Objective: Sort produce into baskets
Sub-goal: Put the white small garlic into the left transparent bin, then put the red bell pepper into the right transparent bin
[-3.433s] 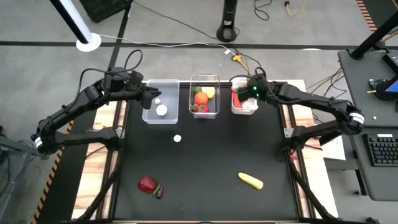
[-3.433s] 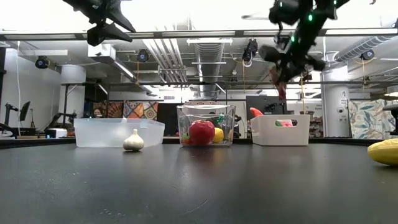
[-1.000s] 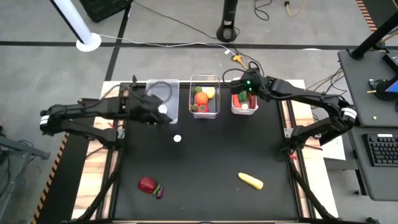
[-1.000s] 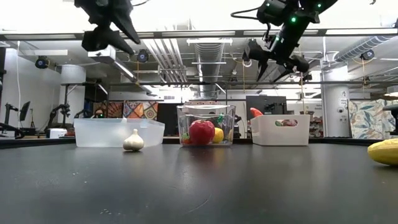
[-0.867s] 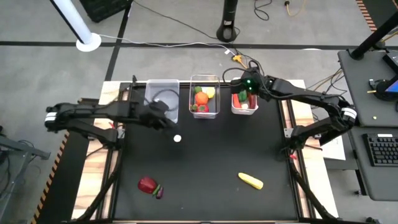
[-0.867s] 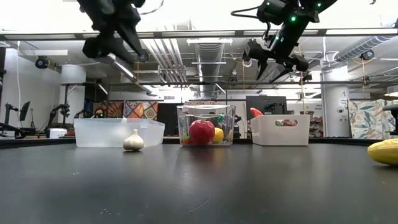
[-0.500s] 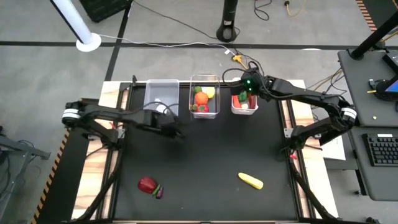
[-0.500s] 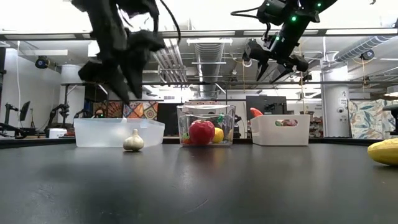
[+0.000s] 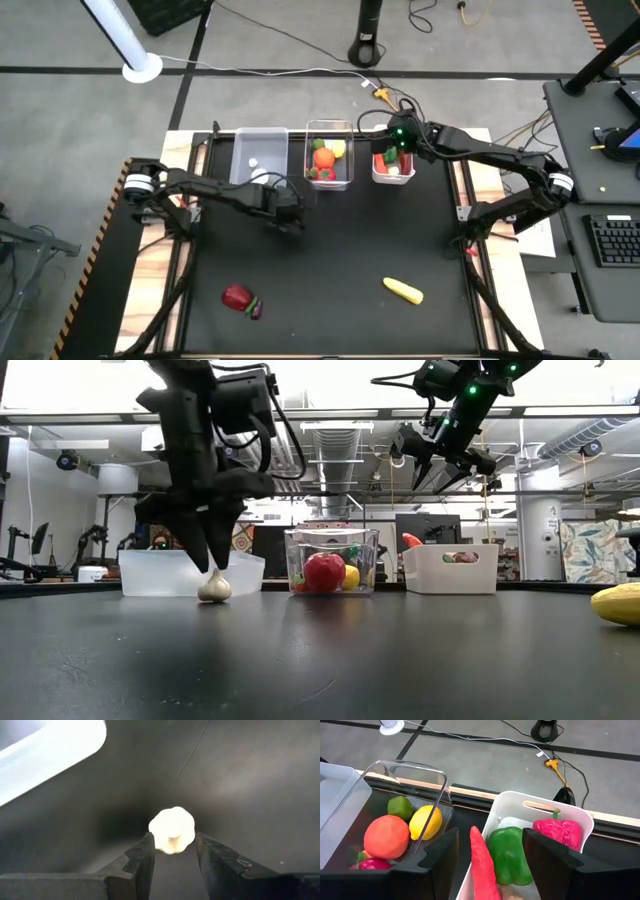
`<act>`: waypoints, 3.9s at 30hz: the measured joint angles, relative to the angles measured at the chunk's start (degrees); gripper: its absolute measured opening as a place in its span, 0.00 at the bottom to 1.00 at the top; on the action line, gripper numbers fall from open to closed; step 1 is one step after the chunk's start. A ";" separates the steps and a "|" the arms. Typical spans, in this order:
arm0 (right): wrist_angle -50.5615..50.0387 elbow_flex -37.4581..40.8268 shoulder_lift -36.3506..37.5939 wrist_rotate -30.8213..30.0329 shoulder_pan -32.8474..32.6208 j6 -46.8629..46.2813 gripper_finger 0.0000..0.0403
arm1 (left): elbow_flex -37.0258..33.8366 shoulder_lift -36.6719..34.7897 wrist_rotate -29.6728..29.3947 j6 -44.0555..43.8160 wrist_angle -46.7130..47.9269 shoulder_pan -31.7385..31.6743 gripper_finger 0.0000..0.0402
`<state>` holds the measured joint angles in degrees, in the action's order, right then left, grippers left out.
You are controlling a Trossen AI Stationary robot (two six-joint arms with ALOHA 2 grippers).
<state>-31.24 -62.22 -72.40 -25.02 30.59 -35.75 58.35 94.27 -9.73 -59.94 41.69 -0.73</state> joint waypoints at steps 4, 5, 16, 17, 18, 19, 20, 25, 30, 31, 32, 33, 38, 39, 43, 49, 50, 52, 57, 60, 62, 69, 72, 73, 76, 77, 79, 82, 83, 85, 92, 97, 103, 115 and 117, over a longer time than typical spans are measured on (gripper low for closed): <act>0.00 0.01 0.00 0.00 0.00 0.02 0.52 | 0.00 0.07 -0.36 0.54 -0.59 0.00 0.32; 0.00 0.02 0.00 0.00 0.00 0.02 0.52 | 0.00 0.07 -0.37 0.56 -0.75 0.00 0.32; 0.01 0.02 0.00 0.02 0.00 0.57 0.52 | -0.37 1.54 -0.38 0.93 -2.34 0.00 0.21; 0.00 0.02 0.00 0.04 0.02 0.57 0.52 | -0.37 1.63 -0.38 0.93 -2.31 0.00 0.20; 0.00 0.03 0.00 0.08 0.01 0.56 0.52 | -0.37 1.65 -0.38 0.95 -2.31 0.00 0.18; 0.00 0.04 0.00 0.16 0.02 0.55 0.52 | -0.37 1.65 -0.36 0.93 -2.31 0.00 0.16; 0.00 0.04 0.00 0.25 0.01 0.55 0.52 | -0.37 1.65 -0.34 0.93 -2.34 0.00 0.14; 0.00 0.04 0.00 1.05 0.02 0.71 0.52 | -0.37 1.62 -0.31 0.93 -2.39 0.00 0.02; 0.00 0.04 0.00 1.05 0.02 1.09 0.52 | -0.24 1.37 0.95 1.14 -2.21 0.00 0.02; 0.00 0.04 0.00 1.05 0.00 1.11 0.52 | -0.08 0.97 2.29 1.60 -2.04 0.00 0.01; 0.00 0.04 0.00 1.05 0.00 1.13 0.52 | 0.32 0.37 3.79 2.22 -1.82 0.00 0.01; 0.00 0.04 0.00 1.05 0.02 1.14 0.52 | 1.04 -0.48 5.23 3.04 -1.30 0.07 0.01; 0.00 0.04 0.00 1.11 0.00 1.32 0.52 | 8.22 -7.33 7.10 9.61 6.05 -0.10 0.00; 0.00 0.04 0.00 1.11 0.02 1.36 0.52 | 10.10 -8.70 5.76 11.27 8.27 -0.58 0.00; 0.02 0.04 0.00 1.11 0.02 1.33 0.52 | 16.99 -13.26 -1.36 18.63 17.07 -5.40 0.00; 0.17 0.04 0.00 1.47 0.02 1.28 0.52 | 19.80 -16.83 -5.33 33.04 19.34 -20.61 0.00; 0.17 0.04 0.00 1.56 0.01 1.25 0.52 | 19.48 -16.84 -5.33 35.50 19.07 -23.51 0.00; 0.17 0.04 0.00 1.66 0.01 1.25 0.52 | 18.48 -16.19 -5.10 39.93 18.02 -29.35 0.00; 0.15 0.04 0.00 1.70 0.02 0.59 0.52 | 13.58 -12.63 -0.09 48.35 11.97 -40.69 0.00; 0.04 0.04 0.00 1.68 0.01 0.55 0.52 | 10.68 -9.94 2.90 50.84 8.13 -44.33 0.00; 0.03 0.04 0.00 1.68 0.01 0.52 0.52 | 9.68 -8.17 2.80 52.65 5.87 -45.46 0.00; 0.00 0.04 0.00 1.68 0.02 0.39 0.52 | 8.46 -1.91 2.79 56.46 1.75 -47.76 0.00; -0.02 0.04 0.00 1.68 0.02 0.38 0.52 | 8.46 -0.25 2.78 56.47 1.28 -47.93 0.01; -0.03 0.04 0.00 1.68 0.02 0.39 0.52 | 8.46 0.16 2.84 56.47 1.39 -47.93 0.02; -0.04 0.04 0.00 1.68 0.02 0.39 0.52 | 8.46 0.88 2.89 56.47 1.47 -47.93 0.06; -0.02 0.04 0.00 1.68 0.02 0.39 0.52 | 8.46 0.97 2.88 56.47 1.51 -47.93 0.08; -0.03 0.04 0.00 1.70 0.02 0.39 0.52 | 8.46 1.05 3.04 56.50 1.51 -47.93 0.11; -0.02 0.05 0.00 1.70 0.02 0.38 0.52 | 8.46 0.85 4.50 56.48 1.62 -47.93 0.17; -0.03 0.05 0.00 1.70 0.02 0.39 0.52 | 8.46 0.61 4.80 56.47 1.81 -47.93 0.19; -0.02 0.05 0.00 1.70 0.00 0.39 0.52 | 8.46 -0.14 4.84 56.47 2.58 -47.90 0.22; -0.03 0.07 0.00 2.79 0.02 0.42 0.52 | 10.36 -6.86 8.58 53.78 14.36 -45.04 0.26; -0.02 0.07 0.00 3.25 0.02 0.68 0.52 | 10.43 -16.44 17.20 53.33 24.27 -38.33 0.26; 0.03 0.07 0.00 4.10 0.02 0.90 0.52 | 10.43 -28.32 22.64 44.70 35.23 -25.19 0.26; 0.24 0.07 0.00 4.24 0.02 2.75 0.52 | 10.17 -36.06 17.32 19.07 34.72 18.48 0.28; 0.24 0.07 0.00 4.24 0.02 2.79 0.52 | 10.16 -34.51 16.71 17.45 33.52 24.82 0.32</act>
<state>-31.00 -62.15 -72.40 -20.78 30.61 -32.96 68.51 59.76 6.98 -42.49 75.21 24.09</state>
